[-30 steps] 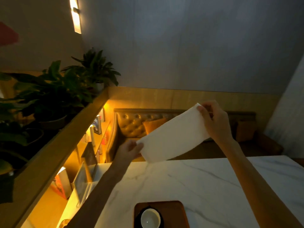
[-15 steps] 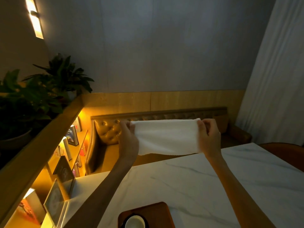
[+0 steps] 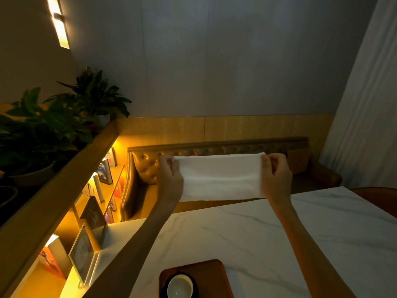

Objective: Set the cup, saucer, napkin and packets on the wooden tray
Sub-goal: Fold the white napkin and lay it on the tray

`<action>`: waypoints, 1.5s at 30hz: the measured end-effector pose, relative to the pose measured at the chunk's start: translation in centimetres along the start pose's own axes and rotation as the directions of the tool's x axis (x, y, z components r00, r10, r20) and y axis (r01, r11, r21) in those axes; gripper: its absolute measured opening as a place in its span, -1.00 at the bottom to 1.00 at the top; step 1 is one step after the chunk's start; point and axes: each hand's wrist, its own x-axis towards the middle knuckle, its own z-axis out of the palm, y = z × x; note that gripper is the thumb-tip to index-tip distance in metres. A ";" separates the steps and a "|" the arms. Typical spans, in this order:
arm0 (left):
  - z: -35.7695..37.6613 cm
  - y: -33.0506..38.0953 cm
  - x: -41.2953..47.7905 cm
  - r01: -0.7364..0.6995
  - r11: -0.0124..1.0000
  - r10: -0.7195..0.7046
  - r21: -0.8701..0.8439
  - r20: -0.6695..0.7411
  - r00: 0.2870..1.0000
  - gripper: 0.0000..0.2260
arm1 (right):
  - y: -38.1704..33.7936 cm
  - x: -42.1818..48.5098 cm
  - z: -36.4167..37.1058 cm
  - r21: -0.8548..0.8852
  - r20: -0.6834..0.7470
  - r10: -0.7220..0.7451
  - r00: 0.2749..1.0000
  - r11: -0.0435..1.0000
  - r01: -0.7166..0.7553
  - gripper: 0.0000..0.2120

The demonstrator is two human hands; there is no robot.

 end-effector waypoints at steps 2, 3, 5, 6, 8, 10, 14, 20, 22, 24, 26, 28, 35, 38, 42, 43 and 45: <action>-0.2 -0.3 0.2 0.063 0.998 -0.063 -0.001 -0.028 0.998 -0.84 | 0.2 -0.7 0.5 0.011 0.033 0.025 0.999 1.000 -0.026 -0.82; -0.2 -0.6 0.2 0.074 0.997 -0.074 0.014 -0.029 0.997 -0.84 | 0.2 -1.1 0.8 0.022 0.054 0.049 0.997 0.998 -0.051 -0.81; -0.1 -1.1 -0.2 0.099 0.993 -0.099 0.064 -0.006 0.995 -0.85 | 0.3 -2.1 1.5 0.033 0.108 0.115 0.987 0.992 -0.119 -0.79; 0.1 -1.2 -0.5 0.116 0.990 -0.117 0.086 0.002 0.993 -0.86 | 0.2 -2.5 1.9 0.042 0.138 0.150 0.979 0.987 -0.157 -0.78; 0.8 -0.9 -1.1 0.131 0.986 -0.133 0.104 0.014 0.991 -0.91 | -0.4 -3.6 2.9 0.079 0.174 0.200 0.964 0.973 -0.216 -0.79; 2.1 0.1 -1.9 0.097 0.993 -0.101 0.069 0.058 0.993 -0.94 | -1.7 -4.6 4.2 0.114 0.179 0.197 0.964 0.969 -0.219 -0.81; 5.0 2.7 -3.4 0.033 0.997 -0.023 -0.067 0.145 0.989 -0.84 | -4.1 -5.9 6.3 0.168 0.125 0.107 0.986 0.978 -0.127 -0.83; 6.9 4.4 -3.4 0.039 0.983 -0.020 -0.181 0.106 0.994 -0.92 | -4.1 -5.1 6.0 0.197 0.043 0.063 0.997 0.978 -0.070 -0.86; 7.0 4.6 -3.0 0.044 0.984 -0.030 -0.170 0.086 0.996 -0.87 | -4.0 -4.9 5.8 0.202 0.043 0.061 0.997 0.977 -0.068 -0.89; 7.1 4.6 -3.0 0.024 0.983 -0.003 -0.184 0.113 0.994 -0.90 | -4.1 -4.8 5.8 0.225 0.074 0.047 0.996 0.972 -0.062 -0.89; 6.8 4.5 -3.2 0.014 0.975 0.024 -0.220 0.166 0.986 -0.91 | -4.1 -4.8 5.8 0.253 0.121 0.031 0.992 0.965 -0.061 -0.78; 6.1 4.2 -3.2 0.058 0.950 0.022 -0.308 0.248 0.968 -0.82 | -4.0 -4.6 5.8 0.289 0.178 0.027 0.984 0.954 -0.078 -0.68; 3.1 0.9 -2.2 0.284 0.899 -0.156 -0.333 0.362 0.919 -0.66 | -4.7 -3.2 3.1 0.514 0.447 0.089 0.890 0.789 -0.336 -0.72; 2.7 -0.1 -2.0 0.724 0.618 -0.531 -0.306 0.516 0.672 -0.61 | -4.7 -2.6 2.2 0.512 0.644 0.164 0.747 0.633 -0.581 -0.64; 1.7 -3.2 -2.6 0.813 0.425 -0.415 -0.397 0.713 0.565 -0.47 | -3.3 -3.2 2.1 0.386 0.830 0.278 0.483 0.339 -0.858 -0.61; 1.5 -3.6 -2.7 0.787 0.462 -0.358 -0.409 0.726 0.587 -0.45 | -2.5 -3.7 2.2 0.329 0.852 0.318 0.416 0.293 -0.897 -0.62; 1.2 -3.9 -3.1 0.739 0.555 -0.327 -0.382 0.717 0.616 -0.47 | -1.0 -4.8 2.6 0.231 0.881 0.338 0.331 0.305 -0.924 -0.64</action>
